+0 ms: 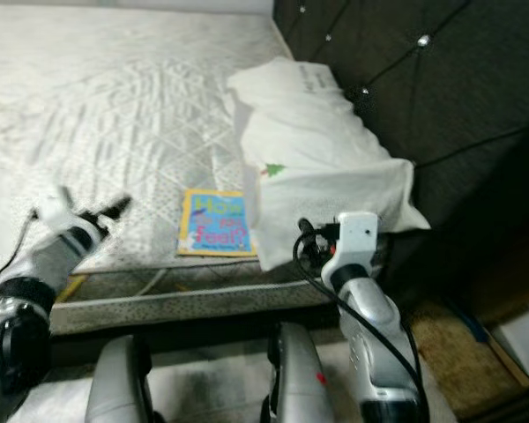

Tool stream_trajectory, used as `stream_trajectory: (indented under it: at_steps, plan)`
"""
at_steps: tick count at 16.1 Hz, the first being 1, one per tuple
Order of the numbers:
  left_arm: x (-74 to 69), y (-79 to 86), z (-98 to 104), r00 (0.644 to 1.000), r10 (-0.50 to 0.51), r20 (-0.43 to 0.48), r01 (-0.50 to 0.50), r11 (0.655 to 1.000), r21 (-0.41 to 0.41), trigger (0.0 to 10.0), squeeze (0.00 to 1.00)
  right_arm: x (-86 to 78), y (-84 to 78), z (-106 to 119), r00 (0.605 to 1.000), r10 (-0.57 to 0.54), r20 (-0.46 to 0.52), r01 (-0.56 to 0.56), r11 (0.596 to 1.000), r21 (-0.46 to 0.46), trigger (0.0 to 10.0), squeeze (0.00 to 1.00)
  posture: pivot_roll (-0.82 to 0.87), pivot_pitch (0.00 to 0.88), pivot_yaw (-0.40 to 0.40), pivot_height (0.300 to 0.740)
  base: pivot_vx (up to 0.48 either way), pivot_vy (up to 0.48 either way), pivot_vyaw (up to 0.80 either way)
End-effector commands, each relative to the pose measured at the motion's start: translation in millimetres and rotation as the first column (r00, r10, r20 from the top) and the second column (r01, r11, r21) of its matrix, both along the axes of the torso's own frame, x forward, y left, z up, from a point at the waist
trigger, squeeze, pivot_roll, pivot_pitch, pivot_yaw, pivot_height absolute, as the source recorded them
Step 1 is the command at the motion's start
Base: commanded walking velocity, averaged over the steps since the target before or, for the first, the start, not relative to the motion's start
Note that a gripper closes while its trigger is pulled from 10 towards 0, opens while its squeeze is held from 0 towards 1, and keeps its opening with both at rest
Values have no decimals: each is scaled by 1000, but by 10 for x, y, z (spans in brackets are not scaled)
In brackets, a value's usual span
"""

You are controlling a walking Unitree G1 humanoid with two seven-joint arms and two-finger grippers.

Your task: Clean up the room

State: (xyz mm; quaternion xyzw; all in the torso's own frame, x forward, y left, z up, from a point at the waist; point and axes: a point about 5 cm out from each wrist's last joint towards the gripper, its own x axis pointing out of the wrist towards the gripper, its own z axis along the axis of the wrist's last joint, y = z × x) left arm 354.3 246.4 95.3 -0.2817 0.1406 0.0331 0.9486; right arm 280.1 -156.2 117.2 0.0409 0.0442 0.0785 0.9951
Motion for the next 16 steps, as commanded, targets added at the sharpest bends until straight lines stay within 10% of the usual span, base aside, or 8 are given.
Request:
stream_trajectory:
  at_steps: [1,7,13,16]
  plan:
    - [-53,-64,-51,999,-35,13,35,999,-5,10000,0,26,1,-2,1000,-13,10,13,1000,6,10000,0,-41,0,-42,543,0,0,0]
    - [-255,-373,202,952,-171,252,35,884,466,10000,0,220,92,90,998,-18,68,15,999,43,10000,0,3,0,-53,547,0,0,0]
    - [-288,-604,622,866,-434,248,158,708,688,10000,0,312,153,211,993,-32,117,25,998,64,10000,0,23,0,-62,590,0,0,0]
    - [-411,-693,478,831,-483,275,160,682,713,10000,0,247,158,144,993,-58,103,49,995,82,10000,0,0,0,-58,615,0,0,0]
